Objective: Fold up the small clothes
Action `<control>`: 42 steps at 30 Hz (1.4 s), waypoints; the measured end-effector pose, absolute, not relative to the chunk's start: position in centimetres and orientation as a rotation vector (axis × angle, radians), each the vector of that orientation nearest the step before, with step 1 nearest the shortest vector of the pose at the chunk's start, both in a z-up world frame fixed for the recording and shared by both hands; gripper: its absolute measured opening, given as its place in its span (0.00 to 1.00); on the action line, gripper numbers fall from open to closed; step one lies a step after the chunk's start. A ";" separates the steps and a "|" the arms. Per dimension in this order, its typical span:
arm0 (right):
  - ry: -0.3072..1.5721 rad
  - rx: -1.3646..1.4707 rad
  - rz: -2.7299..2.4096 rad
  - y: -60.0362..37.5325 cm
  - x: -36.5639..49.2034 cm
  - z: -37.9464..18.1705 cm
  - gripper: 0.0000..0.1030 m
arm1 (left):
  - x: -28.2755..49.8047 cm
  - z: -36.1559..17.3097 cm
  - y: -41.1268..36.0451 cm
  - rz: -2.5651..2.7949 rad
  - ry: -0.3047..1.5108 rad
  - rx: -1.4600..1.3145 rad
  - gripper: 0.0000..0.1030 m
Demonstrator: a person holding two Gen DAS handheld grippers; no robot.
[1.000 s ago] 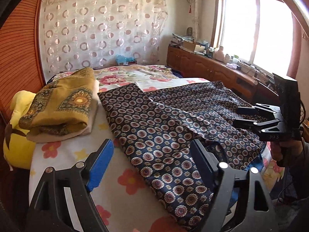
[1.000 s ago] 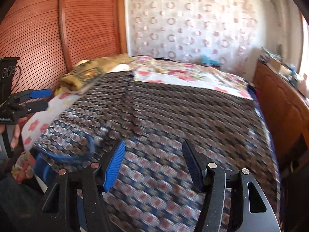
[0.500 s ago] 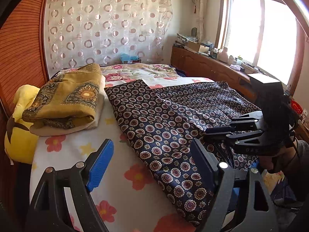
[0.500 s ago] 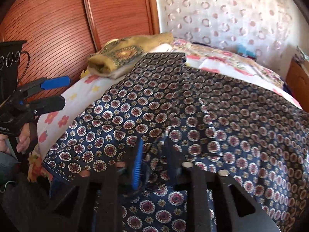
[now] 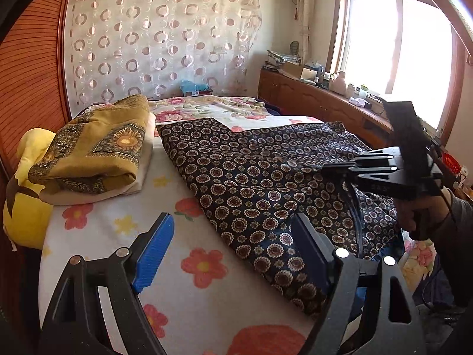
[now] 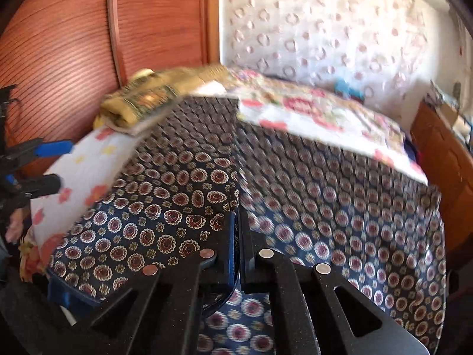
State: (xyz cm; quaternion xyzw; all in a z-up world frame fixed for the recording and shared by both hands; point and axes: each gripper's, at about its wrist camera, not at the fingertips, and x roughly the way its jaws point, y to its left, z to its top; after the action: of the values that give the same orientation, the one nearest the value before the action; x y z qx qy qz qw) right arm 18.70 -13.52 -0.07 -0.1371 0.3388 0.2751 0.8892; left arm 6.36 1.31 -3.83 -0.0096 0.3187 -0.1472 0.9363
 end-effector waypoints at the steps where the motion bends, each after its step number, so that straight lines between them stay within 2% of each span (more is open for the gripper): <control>1: 0.720 -0.285 0.564 -13.6 19.2 -0.7 0.02 | 6.3 -3.9 1.2 -0.303 0.653 -0.019 0.80; 6: 0.731 -0.270 0.545 -12.8 19.7 -1.8 0.03 | 6.3 -4.2 1.0 -0.307 0.662 -0.016 0.80; 10: 0.740 -0.273 0.530 -13.0 19.9 -1.8 0.26 | 6.3 -4.2 0.8 -0.311 0.663 -0.015 0.80; 13: 0.768 -0.272 0.537 -12.7 20.8 -2.2 0.33 | 6.3 -4.3 0.7 -0.313 0.666 -0.014 0.80; 16: 0.800 -0.268 0.550 -12.0 21.9 -2.6 0.33 | 6.3 -4.3 0.5 -0.313 0.668 -0.011 0.80; 23: 0.806 -0.266 0.598 -10.2 23.4 -2.7 0.33 | 6.2 -4.3 0.3 -0.315 0.670 -0.013 0.80; 24: 0.803 -0.277 0.602 -9.8 23.4 -2.8 0.31 | 6.2 -4.3 0.4 -0.315 0.670 -0.013 0.80; 26: 0.803 -0.283 0.624 -9.5 23.5 -2.9 0.20 | 6.2 -4.3 0.3 -0.315 0.670 -0.014 0.80; 27: 0.804 -0.284 0.638 -9.3 23.5 -2.9 0.10 | 6.2 -4.3 0.3 -0.314 0.670 -0.013 0.80; 29: 0.793 -0.269 0.657 -9.5 23.3 -2.9 0.05 | 6.3 -4.3 0.3 -0.315 0.670 -0.014 0.80; 37: 0.670 -0.217 0.579 -14.0 21.0 -0.8 0.04 | 6.3 -4.2 -0.4 -0.336 0.667 -0.008 0.80; 42: 0.687 -0.182 0.507 -18.4 20.3 -1.5 0.04 | 6.6 -4.4 -1.1 -0.357 0.679 -0.006 0.80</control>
State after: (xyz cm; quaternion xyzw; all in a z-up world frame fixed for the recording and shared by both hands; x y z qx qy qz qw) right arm 20.30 -18.42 -1.49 -0.0882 0.3326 0.2456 0.9062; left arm 6.59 -1.11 -4.42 -0.0029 0.3312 -0.1744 0.9273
